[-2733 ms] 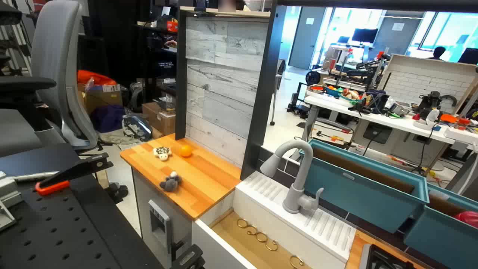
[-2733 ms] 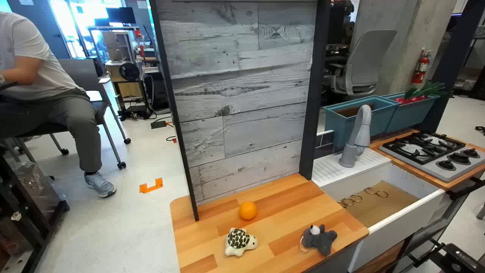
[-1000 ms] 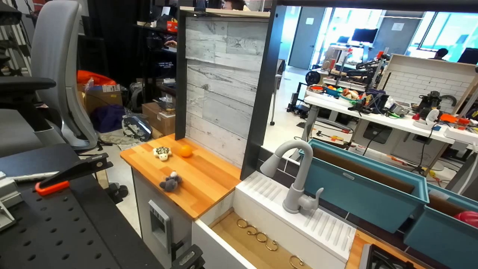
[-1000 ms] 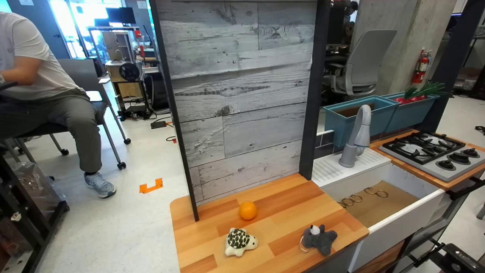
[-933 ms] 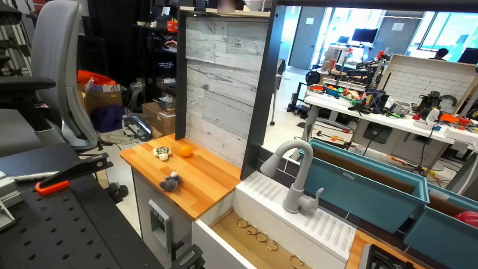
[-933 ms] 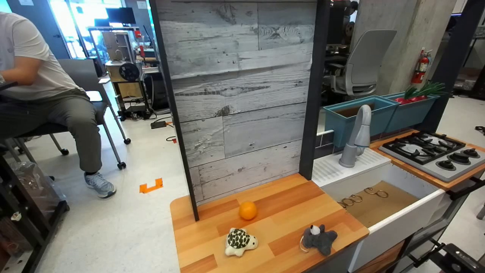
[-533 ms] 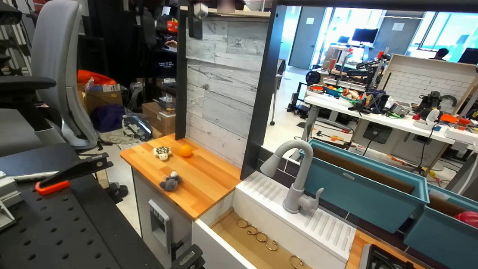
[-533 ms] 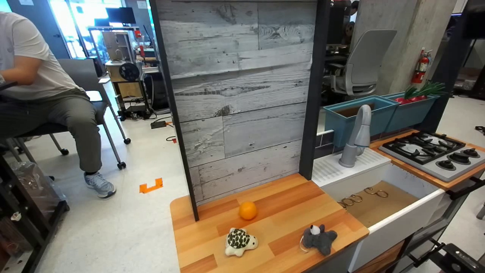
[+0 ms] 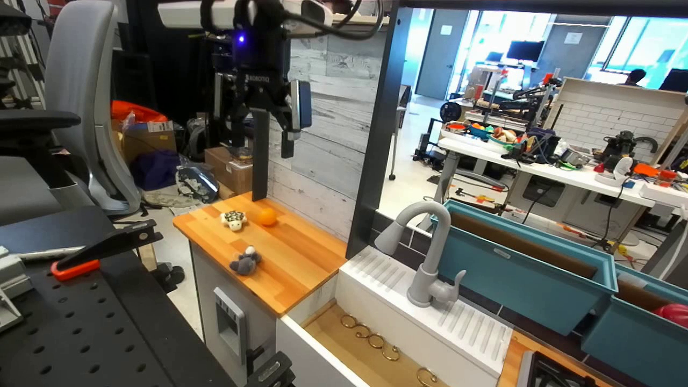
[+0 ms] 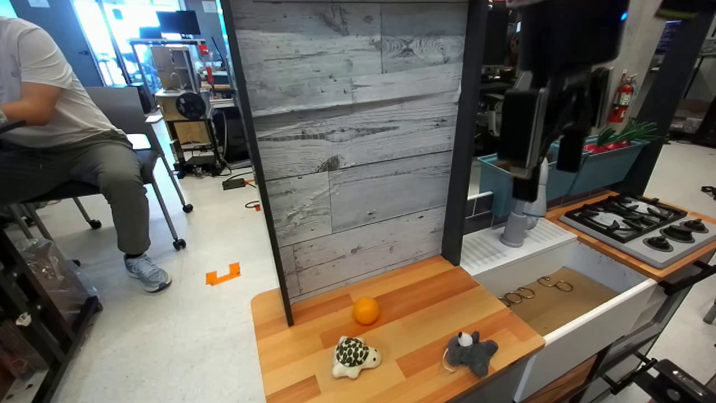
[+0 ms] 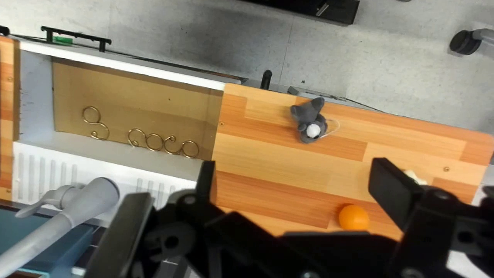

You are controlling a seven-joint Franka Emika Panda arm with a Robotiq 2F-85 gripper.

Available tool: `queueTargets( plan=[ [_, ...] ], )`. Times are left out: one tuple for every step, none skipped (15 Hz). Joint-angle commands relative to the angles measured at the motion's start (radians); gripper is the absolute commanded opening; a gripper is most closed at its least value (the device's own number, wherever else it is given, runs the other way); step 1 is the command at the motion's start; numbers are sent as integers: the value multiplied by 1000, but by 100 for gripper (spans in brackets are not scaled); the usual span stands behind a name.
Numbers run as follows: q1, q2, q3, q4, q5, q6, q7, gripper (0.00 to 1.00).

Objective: Move the teddy forward

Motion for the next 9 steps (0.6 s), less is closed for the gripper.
queueTargets(
  plan=[
    [44, 125, -15, 68, -1, 72, -4, 100],
    [53, 151, -16, 78, 1, 91, -7, 100],
    [60, 176, -18, 87, 1, 108, -13, 100],
    [65, 200, -17, 96, 4, 121, -23, 100],
    [71, 223, -19, 105, 1, 137, -32, 100],
    [77, 246, -23, 113, -4, 152, -40, 100],
    [83, 271, -28, 121, -11, 167, -49, 100],
    [90, 292, -33, 128, -15, 177, -56, 100],
    [100, 317, -44, 136, -28, 183, -63, 100]
  ],
)
